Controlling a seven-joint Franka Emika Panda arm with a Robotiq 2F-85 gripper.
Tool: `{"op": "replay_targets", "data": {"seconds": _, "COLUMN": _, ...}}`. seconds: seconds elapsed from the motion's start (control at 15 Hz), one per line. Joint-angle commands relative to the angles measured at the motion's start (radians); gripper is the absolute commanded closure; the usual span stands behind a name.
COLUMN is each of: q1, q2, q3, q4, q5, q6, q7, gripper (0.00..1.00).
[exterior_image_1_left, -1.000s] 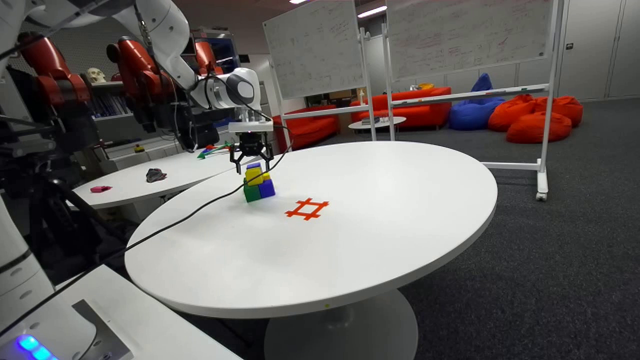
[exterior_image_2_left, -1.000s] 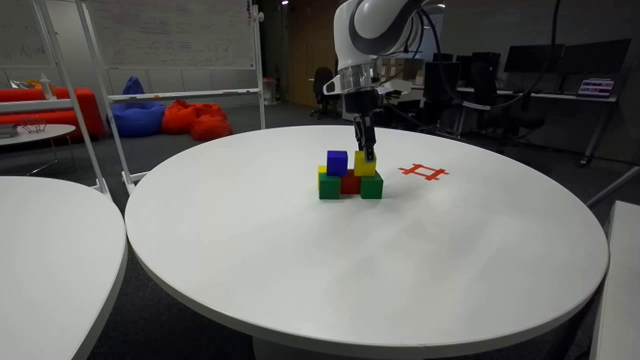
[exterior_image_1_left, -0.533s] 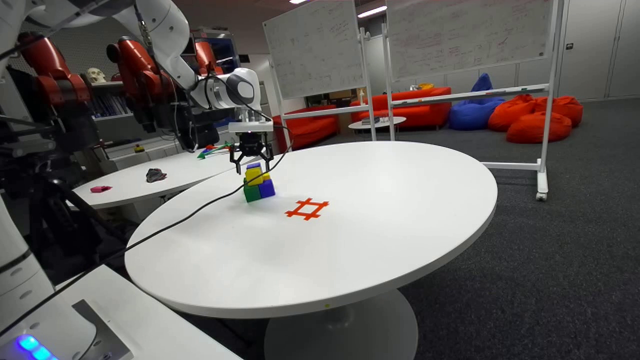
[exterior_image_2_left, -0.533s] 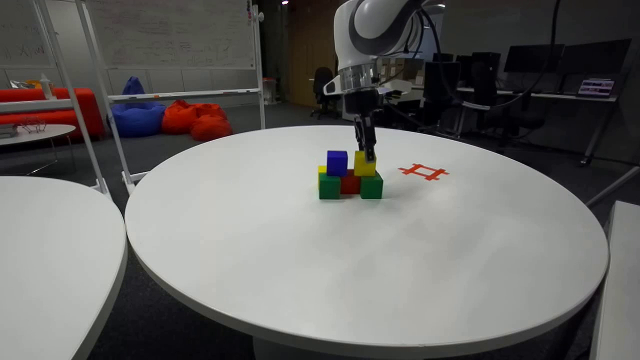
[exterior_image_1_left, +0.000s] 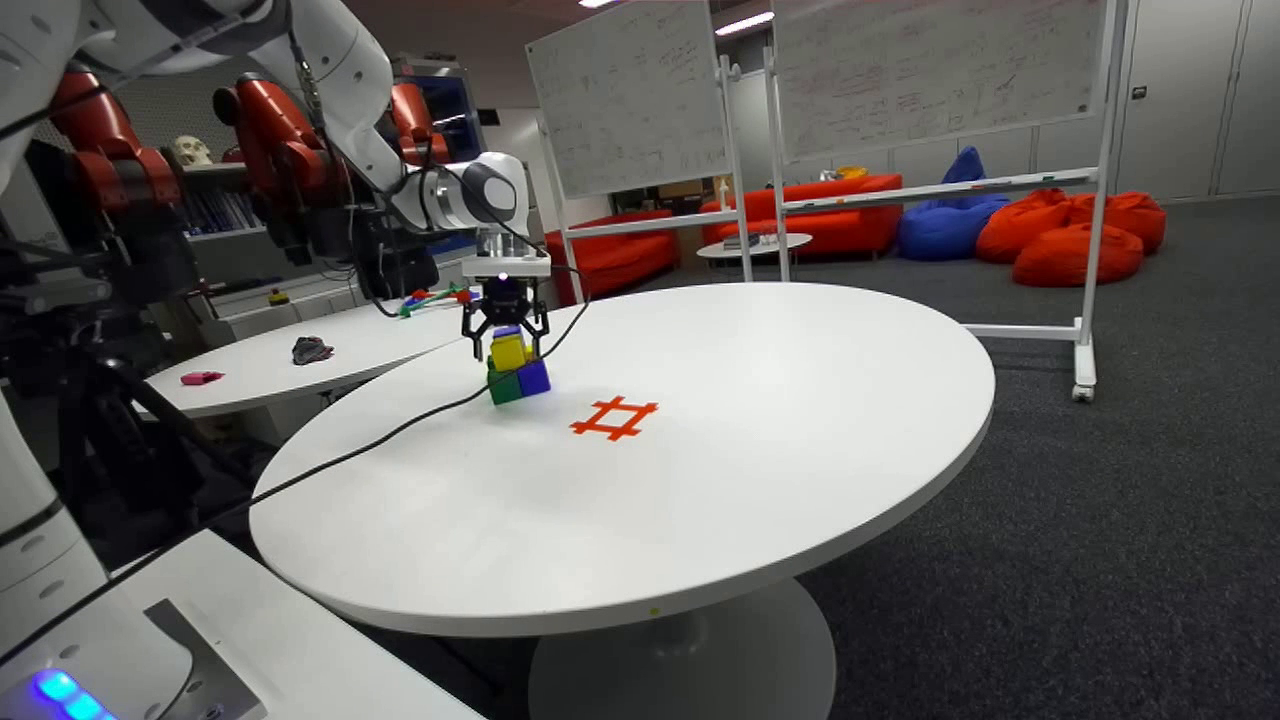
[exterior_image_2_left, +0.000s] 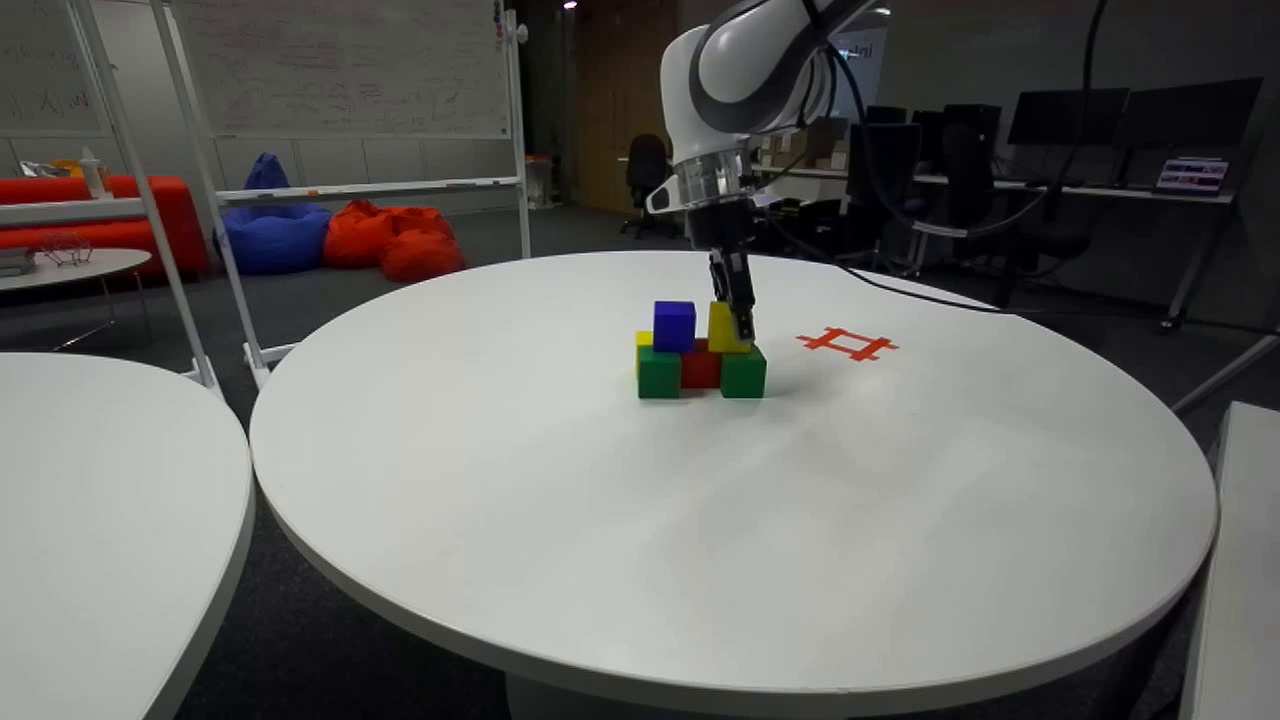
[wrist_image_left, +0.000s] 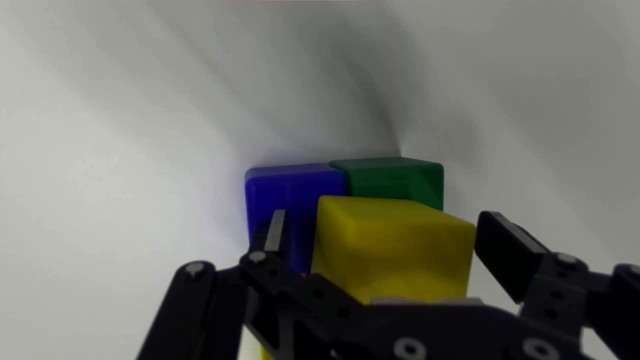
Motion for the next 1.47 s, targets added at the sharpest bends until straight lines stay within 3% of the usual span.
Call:
{"op": "replay_targets", "data": {"seconds": 0.0, "q1": -0.010, "q2": 0.010, "q3": 0.013, "q4": 0.013, "q5": -0.009, "q6": -0.016, "q7": 0.006, "gripper": 0.00}}
{"op": "replay_targets", "data": {"seconds": 0.33, "q1": -0.010, "q2": 0.015, "q3": 0.013, "q4": 0.023, "q5": -0.009, "q6": -0.025, "q7": 0.006, "gripper": 0.00}}
{"op": "replay_targets", "data": {"seconds": 0.67, "q1": 0.005, "q2": -0.013, "q3": 0.000, "q4": -0.033, "q5": -0.087, "q6": 0.106, "q7": 0.000, "gripper": 0.00}}
{"op": "replay_targets", "data": {"seconds": 1.4, "q1": 0.003, "q2": 0.015, "q3": 0.010, "q4": 0.003, "q5": -0.083, "q6": 0.073, "q7": 0.004, "gripper": 0.00}}
